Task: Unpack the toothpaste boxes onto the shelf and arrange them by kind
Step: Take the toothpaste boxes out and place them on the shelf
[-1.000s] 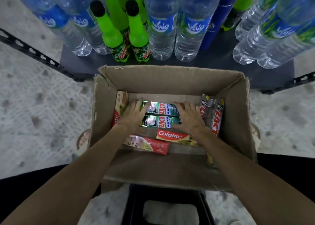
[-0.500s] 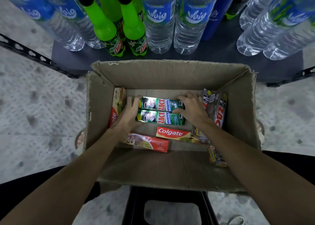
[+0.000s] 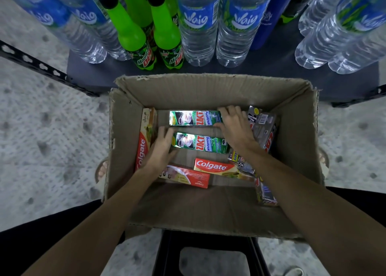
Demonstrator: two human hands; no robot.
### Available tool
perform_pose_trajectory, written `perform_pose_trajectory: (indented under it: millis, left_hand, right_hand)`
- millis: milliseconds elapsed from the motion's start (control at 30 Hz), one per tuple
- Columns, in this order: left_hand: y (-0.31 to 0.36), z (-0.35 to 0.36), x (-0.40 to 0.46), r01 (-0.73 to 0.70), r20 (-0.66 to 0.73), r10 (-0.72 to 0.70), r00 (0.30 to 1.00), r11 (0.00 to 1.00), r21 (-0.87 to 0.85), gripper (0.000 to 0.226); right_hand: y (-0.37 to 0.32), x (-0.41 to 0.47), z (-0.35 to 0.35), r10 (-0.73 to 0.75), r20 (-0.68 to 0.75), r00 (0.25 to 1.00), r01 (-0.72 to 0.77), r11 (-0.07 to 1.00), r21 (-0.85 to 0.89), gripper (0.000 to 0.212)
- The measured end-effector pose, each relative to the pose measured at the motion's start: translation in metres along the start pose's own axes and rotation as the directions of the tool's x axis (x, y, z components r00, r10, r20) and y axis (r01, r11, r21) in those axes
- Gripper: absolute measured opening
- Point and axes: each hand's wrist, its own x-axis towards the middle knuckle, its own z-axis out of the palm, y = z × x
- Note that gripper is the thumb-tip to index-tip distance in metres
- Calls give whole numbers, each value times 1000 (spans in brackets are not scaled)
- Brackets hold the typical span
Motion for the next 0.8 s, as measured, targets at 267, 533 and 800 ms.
perform_pose_trajectory:
  millis: [267,533,800]
  left_hand:
    - [1,4,3,-109,37,103,994,967,229,67]
    - [14,-25,6,-196,18,197,980,962,190,66]
    - [26,-92,-3,-305,-21,313,949,936,177,63]
  right_hand:
    - [4,-1,4,-71,6,997,71,984,-161,71]
    - [2,-2,-13,-136,-53,989,144,966,215,61]
    - [4,-22,-67,-156,-121,980,194,874,446,60]
